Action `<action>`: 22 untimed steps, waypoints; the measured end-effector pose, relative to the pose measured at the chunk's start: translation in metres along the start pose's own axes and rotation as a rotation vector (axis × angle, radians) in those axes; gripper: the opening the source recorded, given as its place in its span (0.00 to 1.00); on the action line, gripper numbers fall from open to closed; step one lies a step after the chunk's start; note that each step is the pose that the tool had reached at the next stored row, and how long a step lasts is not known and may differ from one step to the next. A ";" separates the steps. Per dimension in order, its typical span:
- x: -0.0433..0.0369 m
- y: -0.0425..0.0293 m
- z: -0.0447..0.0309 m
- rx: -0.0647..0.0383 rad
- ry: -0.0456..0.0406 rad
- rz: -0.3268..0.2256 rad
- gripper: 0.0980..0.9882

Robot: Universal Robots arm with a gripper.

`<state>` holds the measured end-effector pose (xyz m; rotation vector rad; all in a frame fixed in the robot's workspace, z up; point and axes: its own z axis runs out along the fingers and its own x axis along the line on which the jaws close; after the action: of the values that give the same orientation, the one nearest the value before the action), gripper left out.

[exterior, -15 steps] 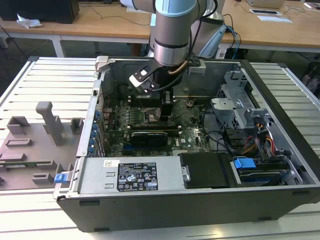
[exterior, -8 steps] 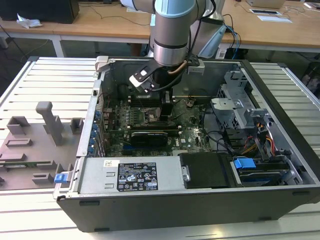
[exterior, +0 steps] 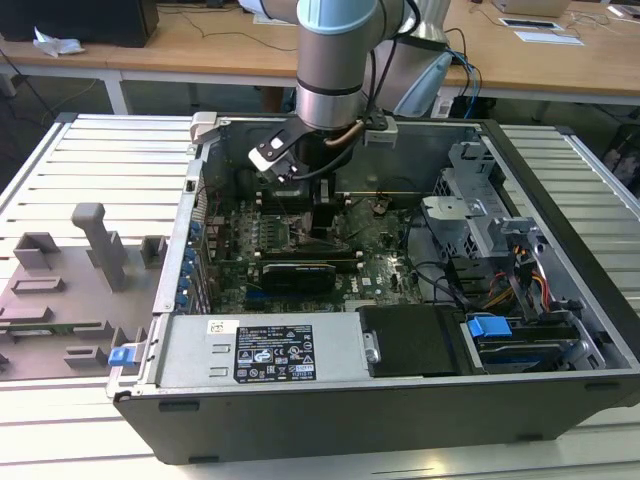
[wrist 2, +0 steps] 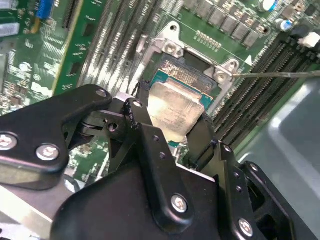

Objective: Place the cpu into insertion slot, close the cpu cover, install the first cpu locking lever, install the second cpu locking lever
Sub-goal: 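Place the cpu into insertion slot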

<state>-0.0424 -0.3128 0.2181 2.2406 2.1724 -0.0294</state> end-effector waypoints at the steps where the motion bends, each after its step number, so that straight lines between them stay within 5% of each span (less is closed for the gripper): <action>1: 0.0003 0.0000 0.0009 0.000 0.0006 0.000 0.50; 6: 0.0004 -0.0054 0.0110 0.000 0.0004 0.000 0.50; 14: 0.0009 -0.0026 0.0194 0.000 -0.0002 -0.002 0.50; 21: 0.0011 -0.0029 0.0215 -0.001 0.0006 -0.003 0.52; 22: 0.0011 -0.0030 0.0215 0.000 0.0005 -0.003 0.59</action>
<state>-0.0453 -0.3121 0.1966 2.2373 2.1757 -0.0284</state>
